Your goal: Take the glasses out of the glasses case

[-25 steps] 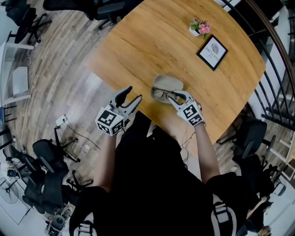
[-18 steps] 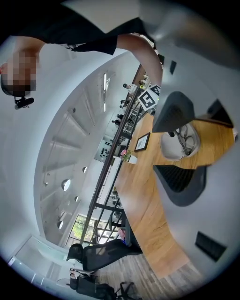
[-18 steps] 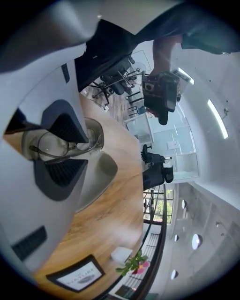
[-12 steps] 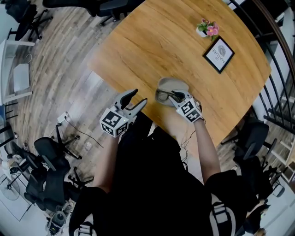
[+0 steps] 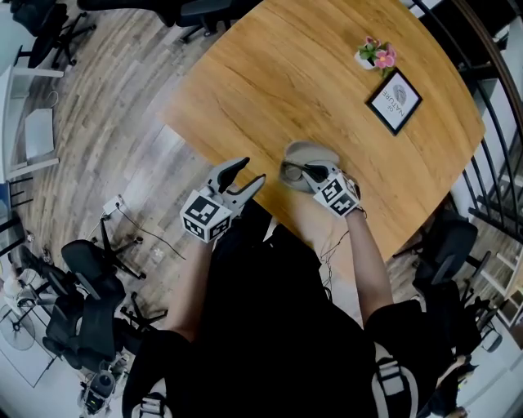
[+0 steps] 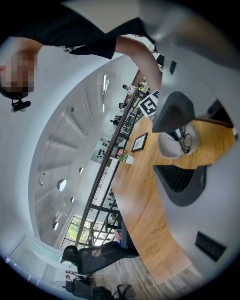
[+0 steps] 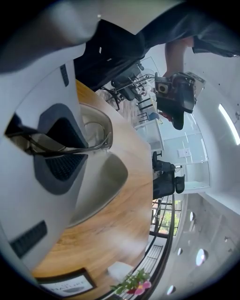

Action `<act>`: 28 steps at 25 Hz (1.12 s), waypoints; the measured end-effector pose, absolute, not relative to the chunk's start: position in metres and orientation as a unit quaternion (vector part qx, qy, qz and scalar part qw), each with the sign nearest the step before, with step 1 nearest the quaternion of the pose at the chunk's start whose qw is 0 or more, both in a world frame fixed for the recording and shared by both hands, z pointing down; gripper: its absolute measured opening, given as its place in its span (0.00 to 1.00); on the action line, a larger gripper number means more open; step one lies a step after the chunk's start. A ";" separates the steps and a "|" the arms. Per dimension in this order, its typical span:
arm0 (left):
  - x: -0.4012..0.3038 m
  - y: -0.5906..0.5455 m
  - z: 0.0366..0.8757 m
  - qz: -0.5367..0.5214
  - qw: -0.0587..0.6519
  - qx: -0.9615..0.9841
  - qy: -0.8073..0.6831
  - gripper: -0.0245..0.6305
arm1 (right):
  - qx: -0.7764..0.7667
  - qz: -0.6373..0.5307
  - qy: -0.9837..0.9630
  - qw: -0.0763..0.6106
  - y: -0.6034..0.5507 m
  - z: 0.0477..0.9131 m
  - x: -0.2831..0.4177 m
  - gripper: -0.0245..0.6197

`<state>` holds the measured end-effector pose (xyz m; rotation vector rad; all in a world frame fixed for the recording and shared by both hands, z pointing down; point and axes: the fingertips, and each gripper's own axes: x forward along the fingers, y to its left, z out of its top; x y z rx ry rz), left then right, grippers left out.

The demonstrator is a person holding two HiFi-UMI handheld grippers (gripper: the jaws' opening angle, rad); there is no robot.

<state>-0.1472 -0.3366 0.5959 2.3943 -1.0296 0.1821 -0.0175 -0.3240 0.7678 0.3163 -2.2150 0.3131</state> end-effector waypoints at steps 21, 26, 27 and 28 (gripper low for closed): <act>-0.137 -0.309 0.566 0.053 0.247 0.887 -0.386 0.39 | 0.128 0.088 -0.894 0.419 -0.315 0.733 -0.017 0.08; -0.125 -0.300 0.556 0.045 0.236 0.893 -0.380 0.39 | 0.158 0.078 -0.899 0.400 -0.318 0.709 -0.008 0.08; -0.122 -0.297 0.555 0.045 0.234 0.894 -0.379 0.39 | 0.165 0.077 -0.900 0.397 -0.318 0.704 -0.006 0.08; -0.119 -0.294 0.554 0.045 0.233 0.895 -0.378 0.39 | 0.170 0.075 -0.900 0.394 -0.318 0.700 -0.004 0.08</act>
